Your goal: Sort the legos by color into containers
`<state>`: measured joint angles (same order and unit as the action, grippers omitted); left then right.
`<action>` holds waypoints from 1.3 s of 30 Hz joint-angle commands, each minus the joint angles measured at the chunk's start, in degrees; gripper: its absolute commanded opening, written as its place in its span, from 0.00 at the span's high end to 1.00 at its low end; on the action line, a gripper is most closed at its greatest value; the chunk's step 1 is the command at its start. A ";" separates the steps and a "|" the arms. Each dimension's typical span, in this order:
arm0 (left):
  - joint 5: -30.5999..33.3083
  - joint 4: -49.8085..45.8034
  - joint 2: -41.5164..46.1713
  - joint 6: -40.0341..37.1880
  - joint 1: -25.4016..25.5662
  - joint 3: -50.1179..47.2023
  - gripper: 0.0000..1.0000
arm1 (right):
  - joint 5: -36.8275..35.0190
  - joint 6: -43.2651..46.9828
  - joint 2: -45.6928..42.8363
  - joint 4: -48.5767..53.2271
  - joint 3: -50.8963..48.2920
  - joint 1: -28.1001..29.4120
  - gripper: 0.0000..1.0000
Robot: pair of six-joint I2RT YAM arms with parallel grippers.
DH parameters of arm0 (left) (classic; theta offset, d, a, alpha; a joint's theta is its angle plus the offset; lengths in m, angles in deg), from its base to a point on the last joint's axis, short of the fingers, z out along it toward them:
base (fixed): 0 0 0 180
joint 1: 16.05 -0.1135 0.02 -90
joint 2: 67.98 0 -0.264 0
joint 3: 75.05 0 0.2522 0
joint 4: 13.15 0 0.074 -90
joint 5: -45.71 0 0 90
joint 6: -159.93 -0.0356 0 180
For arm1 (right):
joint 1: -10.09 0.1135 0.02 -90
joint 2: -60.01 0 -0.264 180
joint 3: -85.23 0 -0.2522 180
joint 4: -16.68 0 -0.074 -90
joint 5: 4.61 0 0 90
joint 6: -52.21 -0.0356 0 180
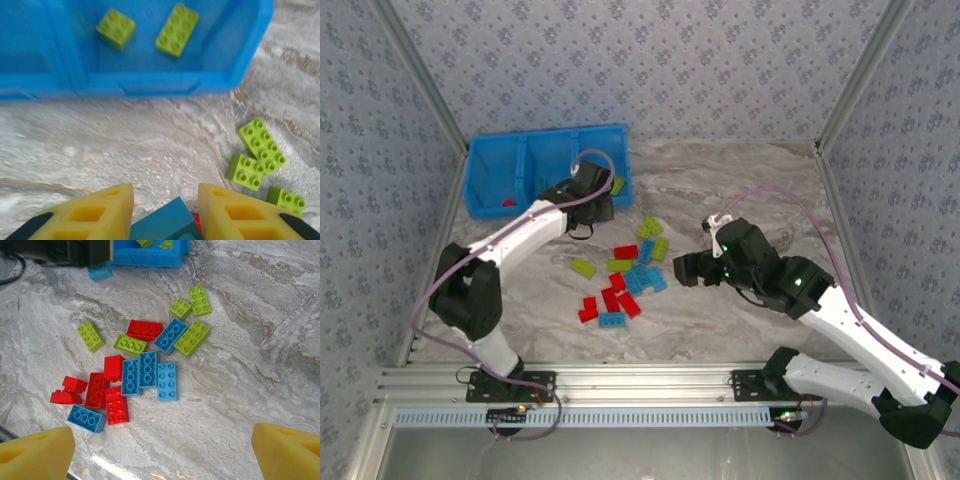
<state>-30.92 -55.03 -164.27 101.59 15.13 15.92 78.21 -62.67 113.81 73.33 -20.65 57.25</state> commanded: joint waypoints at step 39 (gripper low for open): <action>0.23 -4.65 38.98 32.08 3.68 -30.47 0.31 | 1.71 -2.66 7.43 -7.08 0.36 2.06 0.00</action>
<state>-32.02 -58.95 -124.99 124.87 16.88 -11.79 79.02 -64.88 120.21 67.69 -20.78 58.67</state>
